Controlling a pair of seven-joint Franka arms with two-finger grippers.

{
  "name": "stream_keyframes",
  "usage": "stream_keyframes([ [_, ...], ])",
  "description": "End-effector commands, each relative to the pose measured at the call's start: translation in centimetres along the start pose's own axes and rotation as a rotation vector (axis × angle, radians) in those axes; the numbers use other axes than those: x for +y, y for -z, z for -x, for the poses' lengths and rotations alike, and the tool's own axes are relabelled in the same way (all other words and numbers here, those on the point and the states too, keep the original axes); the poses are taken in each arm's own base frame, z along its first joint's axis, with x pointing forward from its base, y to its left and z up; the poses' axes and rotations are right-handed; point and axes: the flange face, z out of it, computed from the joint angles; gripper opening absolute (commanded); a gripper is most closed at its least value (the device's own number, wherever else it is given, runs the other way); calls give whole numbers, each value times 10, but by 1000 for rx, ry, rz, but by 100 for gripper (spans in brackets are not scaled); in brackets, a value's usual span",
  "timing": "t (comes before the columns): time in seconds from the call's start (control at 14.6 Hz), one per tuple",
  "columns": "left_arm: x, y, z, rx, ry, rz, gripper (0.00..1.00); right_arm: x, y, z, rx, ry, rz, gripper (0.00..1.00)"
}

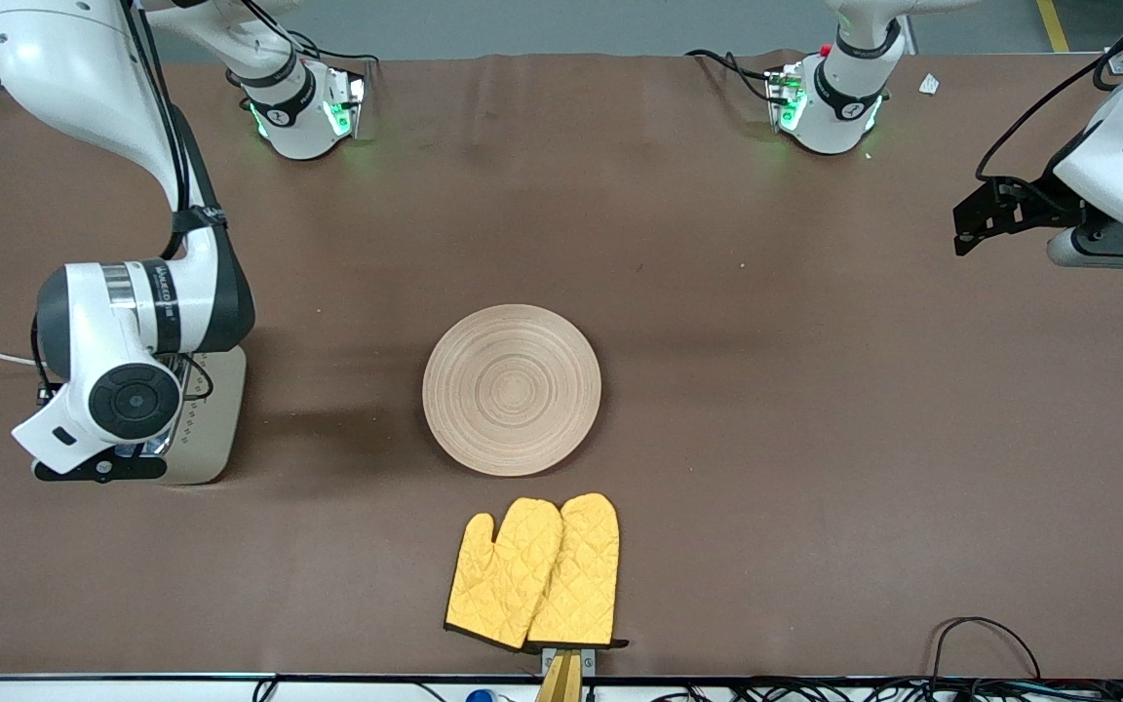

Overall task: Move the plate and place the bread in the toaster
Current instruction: 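Open the right gripper and raise it away from the toaster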

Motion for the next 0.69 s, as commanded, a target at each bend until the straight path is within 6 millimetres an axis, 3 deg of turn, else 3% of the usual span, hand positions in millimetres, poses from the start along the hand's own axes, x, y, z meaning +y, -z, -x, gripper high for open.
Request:
stream_keyframes([
  [0.0,0,2,2,11,6,11,100,-3,-8,-5,1,-14,-51,35],
  [0.07,-1,2,2,9,8,11,100,0,-6,-5,-2,-19,-63,70],
  [0.14,-1,2,2,9,8,11,100,4,2,-5,7,-27,-84,93],
  [0.21,-2,2,2,11,9,11,100,10,13,-4,18,-39,-119,100],
  [0.62,-3,3,1,16,10,4,100,53,86,25,82,-112,-345,100],
])
